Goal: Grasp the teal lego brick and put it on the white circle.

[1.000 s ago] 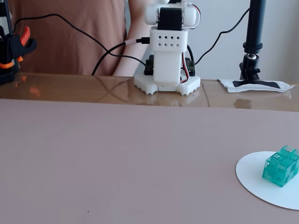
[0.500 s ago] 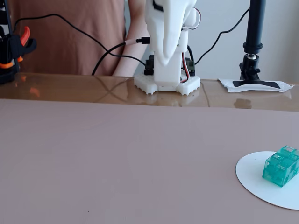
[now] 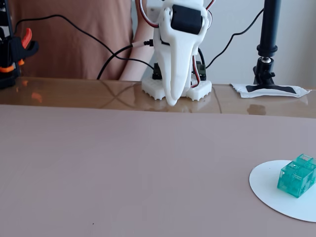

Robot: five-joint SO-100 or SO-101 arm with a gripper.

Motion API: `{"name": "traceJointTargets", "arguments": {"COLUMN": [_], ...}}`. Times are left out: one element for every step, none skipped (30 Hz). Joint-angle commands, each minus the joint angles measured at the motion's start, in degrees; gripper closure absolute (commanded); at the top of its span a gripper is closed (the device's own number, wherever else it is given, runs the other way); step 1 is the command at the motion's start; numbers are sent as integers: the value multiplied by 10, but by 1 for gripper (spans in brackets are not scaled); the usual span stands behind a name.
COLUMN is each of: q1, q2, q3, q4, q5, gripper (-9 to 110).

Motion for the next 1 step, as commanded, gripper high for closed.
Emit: {"name": "traceJointTargets", "arguments": {"q1": [0], "q2": [4], "q3": [0], "q4": [-9], "q5": [4], "gripper": [102]}}
